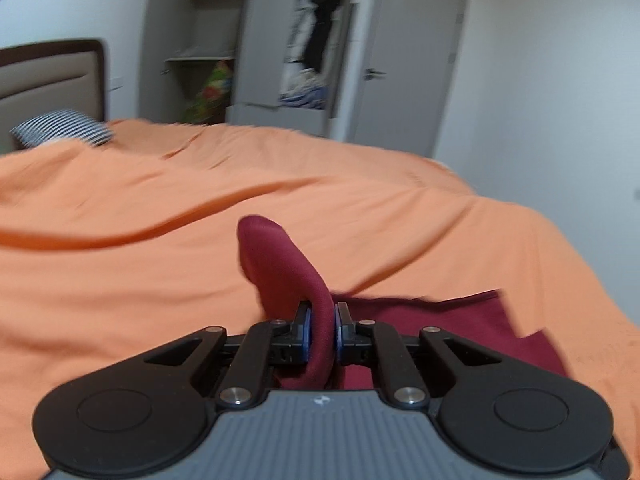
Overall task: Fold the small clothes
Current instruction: 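Lift the sweater edge with the left gripper and fold it over lengthwise, release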
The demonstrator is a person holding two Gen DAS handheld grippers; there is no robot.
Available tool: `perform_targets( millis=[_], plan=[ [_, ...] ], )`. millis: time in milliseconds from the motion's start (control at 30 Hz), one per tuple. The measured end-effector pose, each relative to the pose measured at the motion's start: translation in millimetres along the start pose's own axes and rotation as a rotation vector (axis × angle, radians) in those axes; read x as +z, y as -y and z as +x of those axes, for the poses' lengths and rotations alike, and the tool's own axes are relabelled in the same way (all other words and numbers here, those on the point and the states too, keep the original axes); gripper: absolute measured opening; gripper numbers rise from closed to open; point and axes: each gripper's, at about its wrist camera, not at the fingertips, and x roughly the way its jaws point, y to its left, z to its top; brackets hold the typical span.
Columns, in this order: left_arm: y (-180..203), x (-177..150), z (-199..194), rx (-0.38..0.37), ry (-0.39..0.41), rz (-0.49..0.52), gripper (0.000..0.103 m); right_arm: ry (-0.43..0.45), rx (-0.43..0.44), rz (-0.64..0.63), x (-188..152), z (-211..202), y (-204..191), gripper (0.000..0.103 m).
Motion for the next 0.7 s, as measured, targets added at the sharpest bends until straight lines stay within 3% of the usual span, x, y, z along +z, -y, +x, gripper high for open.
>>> perform_targets(
  millis=[233, 433, 567, 700],
  plan=[
    [126.1, 13.1, 11.6, -0.133, 0.023, 0.174, 0.008, -0.001, -0.097, -0.027, -15.5, -46.2, 30.9, 0.103],
    [221.6, -38.0, 65.3, -0.189, -0.090, 0.315, 0.008, -0.067, -0.178, 0.023, -44.8, -73.1, 50.3, 0.103],
    [254.4, -83.0, 91.7, -0.150, -0.162, 0.415, 0.008, -0.110, -0.199, 0.067, -61.1, -84.1, 55.2, 0.103],
    [251.4, -94.6, 97.5, -0.160, -0.189, 0.388, 0.016, -0.132, -0.209, 0.096, -73.1, -90.4, 49.2, 0.103]
  ],
)
